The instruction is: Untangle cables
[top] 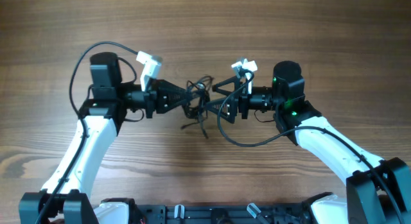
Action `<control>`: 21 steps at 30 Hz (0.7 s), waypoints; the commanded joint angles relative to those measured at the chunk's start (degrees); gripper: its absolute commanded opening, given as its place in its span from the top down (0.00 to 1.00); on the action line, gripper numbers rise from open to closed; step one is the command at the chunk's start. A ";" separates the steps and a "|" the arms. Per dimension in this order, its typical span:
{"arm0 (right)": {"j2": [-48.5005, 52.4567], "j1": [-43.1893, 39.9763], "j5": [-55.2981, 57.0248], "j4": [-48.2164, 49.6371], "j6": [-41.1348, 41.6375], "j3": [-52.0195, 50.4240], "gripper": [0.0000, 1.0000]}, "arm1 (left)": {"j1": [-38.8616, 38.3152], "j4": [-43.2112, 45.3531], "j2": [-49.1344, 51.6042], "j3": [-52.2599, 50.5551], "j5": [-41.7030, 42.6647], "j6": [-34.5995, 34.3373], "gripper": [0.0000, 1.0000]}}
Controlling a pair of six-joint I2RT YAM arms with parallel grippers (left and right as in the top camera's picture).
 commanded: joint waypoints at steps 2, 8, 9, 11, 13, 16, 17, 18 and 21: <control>0.39 1.88 -1.86 0.28 -2.27 0.70 0.27 | -4.37 1.33 -0.68 0.50 2.03 0.11 0.96; 0.44 1.68 -1.62 -0.13 1.11 0.70 0.96 | -5.25 1.46 -0.68 0.50 -0.44 0.09 0.93; 0.44 1.68 -1.57 -0.17 2.78 0.70 0.96 | -5.25 1.46 -0.68 0.50 -1.81 0.09 0.87; 0.44 1.68 1.46 -0.59 9.88 0.70 0.96 | -5.25 1.20 -0.68 0.50 -7.80 0.09 0.60; 0.44 1.68 6.99 -2.38 16.48 0.70 0.96 | -5.25 -0.44 -0.68 0.50 -15.28 0.07 0.00; 0.44 1.70 14.73 -6.08 23.87 0.70 0.96 | -5.25 -5.25 -0.68 0.50 -25.51 -0.87 0.00; 0.44 1.70 15.67 -6.80 25.27 0.70 0.96 | -5.25 -6.64 -0.68 0.50 -28.52 -2.27 0.00; 0.44 1.70 15.96 -7.04 26.45 0.68 0.96 | -5.25 -8.63 -0.68 0.50 -33.70 -5.22 0.00; 0.44 1.70 17.07 -6.99 28.22 0.68 0.96 | -5.25 -13.53 -0.68 0.50 -50.56 -19.47 0.00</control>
